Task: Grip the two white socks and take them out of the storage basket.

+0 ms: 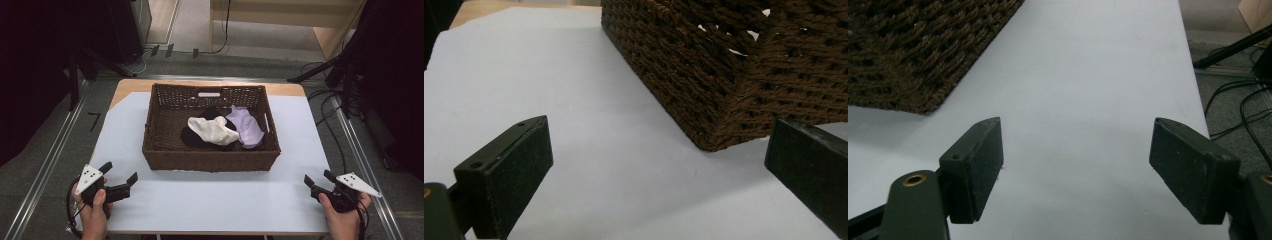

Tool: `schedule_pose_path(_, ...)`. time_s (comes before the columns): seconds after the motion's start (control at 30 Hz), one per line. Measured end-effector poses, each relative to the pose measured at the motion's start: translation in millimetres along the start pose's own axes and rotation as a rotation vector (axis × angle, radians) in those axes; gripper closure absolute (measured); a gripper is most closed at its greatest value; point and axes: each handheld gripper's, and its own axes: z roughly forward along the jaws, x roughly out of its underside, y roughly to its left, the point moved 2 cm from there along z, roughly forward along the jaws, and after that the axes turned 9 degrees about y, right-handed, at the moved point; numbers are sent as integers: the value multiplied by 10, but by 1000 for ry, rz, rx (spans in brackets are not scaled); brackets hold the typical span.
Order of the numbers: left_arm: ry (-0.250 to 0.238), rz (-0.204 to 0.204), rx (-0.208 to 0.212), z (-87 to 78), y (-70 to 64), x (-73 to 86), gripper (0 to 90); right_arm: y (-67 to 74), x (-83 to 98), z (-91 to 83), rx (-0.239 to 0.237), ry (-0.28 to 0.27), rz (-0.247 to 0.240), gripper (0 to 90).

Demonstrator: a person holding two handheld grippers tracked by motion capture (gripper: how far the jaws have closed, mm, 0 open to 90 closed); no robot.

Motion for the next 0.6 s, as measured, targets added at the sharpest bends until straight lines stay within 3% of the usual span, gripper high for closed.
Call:
schedule_pose_path(0.4, -6, 6, -3, -3, -3, 1, 0, 32, 4, 4, -3, 6, -18, 200)
schedule_pose_path(0.6, 7, 10, -4, 6, -6, -3, 0, 47, -34, 50, 1, 78, -52, 180)
